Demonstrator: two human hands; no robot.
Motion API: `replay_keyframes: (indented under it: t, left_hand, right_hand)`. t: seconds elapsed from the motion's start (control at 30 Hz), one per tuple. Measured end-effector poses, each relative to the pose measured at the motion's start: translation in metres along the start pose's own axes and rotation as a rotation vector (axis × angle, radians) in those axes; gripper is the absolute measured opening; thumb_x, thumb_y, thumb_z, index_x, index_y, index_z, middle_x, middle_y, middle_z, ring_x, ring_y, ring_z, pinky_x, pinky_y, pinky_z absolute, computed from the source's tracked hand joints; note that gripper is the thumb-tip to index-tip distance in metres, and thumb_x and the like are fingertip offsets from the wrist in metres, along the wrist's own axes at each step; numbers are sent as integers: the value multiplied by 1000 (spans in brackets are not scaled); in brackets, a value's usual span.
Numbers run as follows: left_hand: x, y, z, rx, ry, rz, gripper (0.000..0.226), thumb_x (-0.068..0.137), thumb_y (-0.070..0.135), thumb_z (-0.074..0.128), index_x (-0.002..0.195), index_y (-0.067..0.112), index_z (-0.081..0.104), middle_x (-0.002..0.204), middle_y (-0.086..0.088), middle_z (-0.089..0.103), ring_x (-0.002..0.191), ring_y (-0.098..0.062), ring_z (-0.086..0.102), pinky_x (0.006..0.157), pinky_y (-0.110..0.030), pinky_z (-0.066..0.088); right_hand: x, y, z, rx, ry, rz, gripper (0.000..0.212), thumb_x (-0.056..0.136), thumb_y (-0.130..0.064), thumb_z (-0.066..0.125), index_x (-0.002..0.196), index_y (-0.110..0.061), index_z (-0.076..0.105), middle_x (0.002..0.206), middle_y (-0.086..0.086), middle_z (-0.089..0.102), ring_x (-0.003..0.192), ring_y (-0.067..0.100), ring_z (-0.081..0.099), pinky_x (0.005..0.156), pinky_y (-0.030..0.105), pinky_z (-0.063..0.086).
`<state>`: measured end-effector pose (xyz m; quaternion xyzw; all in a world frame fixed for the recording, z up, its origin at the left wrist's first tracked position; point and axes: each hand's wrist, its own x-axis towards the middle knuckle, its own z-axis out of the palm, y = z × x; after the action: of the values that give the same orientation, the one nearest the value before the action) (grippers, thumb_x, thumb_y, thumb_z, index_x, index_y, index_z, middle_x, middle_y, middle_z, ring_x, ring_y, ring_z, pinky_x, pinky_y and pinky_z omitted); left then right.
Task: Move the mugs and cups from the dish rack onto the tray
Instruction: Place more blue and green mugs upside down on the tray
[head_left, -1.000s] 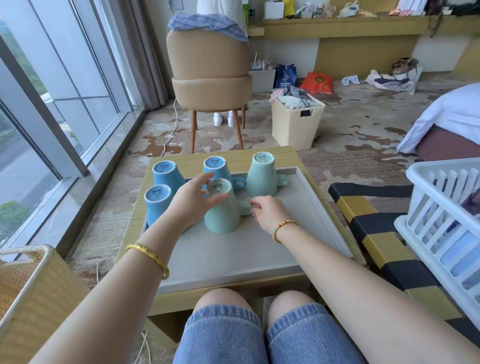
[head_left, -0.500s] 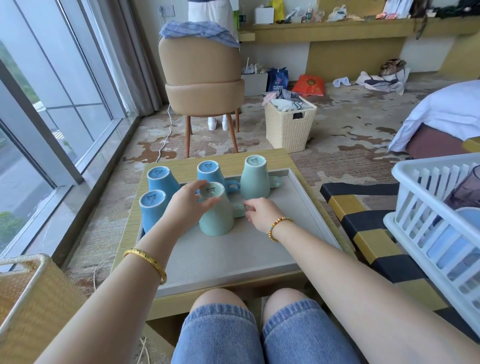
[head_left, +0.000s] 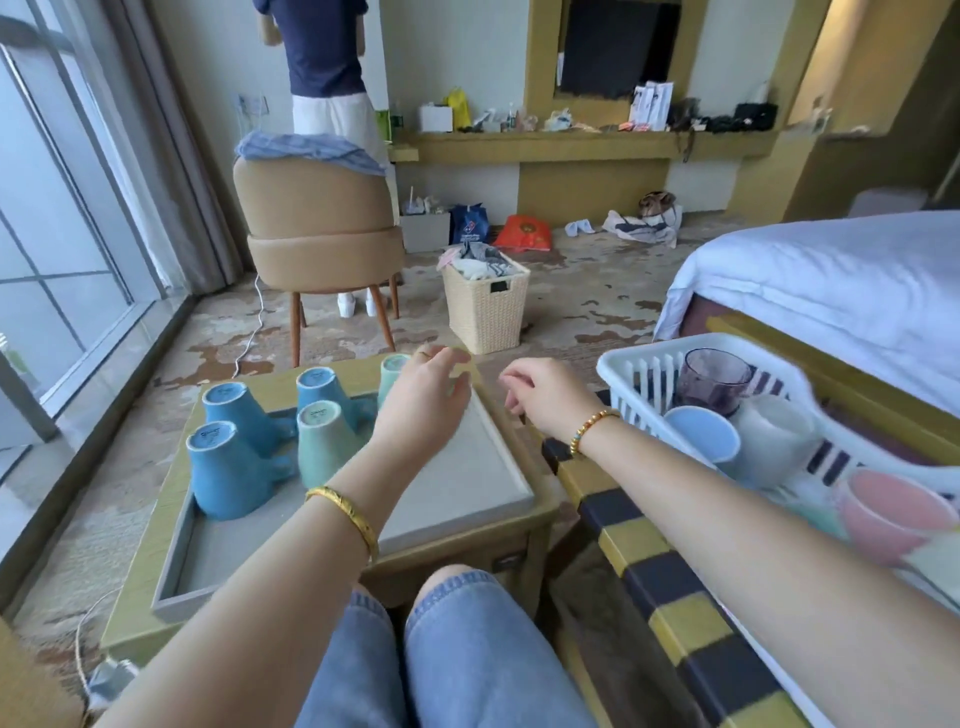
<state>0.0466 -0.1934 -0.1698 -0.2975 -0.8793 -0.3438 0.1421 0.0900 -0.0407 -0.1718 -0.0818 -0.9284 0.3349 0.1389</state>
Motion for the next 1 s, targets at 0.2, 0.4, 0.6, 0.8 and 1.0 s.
replay_keyframes:
  t: [0.2,0.4,0.6,0.8,1.0]
  left_hand:
    - [-8,98,46,-85,-122,150,26,91,12,47,113,9,61,109,-9,61,105,-24,56,81,-27,43]
    - [-26,172,97,-174,-384,233,29,90,18,53,117,10,58,113,-8,64,104,-24,59,86,-31,47]
    - [-45,203,140,-149,-665,269,39,89,25,57,126,15,54,123,-6,60,110,-23,56,90,-29,45]
    - [-45,213,163,24,-768,241,48,82,46,59,119,16,53,116,-3,63,104,-23,58,87,-31,42]
    - [-44,228,175,401,-825,304,45,81,57,50,102,17,47,87,2,51,96,-22,53,87,-37,30]
  right_hand:
    - [-50,52,-90,-86,93,204,31,91,-16,42,81,3,64,73,2,68,75,27,65,73,35,51]
    - [-94,113,-147,-171,-46,521,26,91,-6,46,67,-7,55,70,8,61,56,12,53,65,30,50]
    - [-117,126,-165,-79,-207,672,25,87,9,44,90,0,67,99,23,66,86,27,60,84,37,52]
    - [-122,137,-169,-157,-195,700,32,92,3,37,116,10,57,113,32,62,98,39,66,92,48,52]
    - [-119,148,-163,-231,-143,691,16,90,1,44,92,3,60,109,22,67,96,35,68,81,42,56]
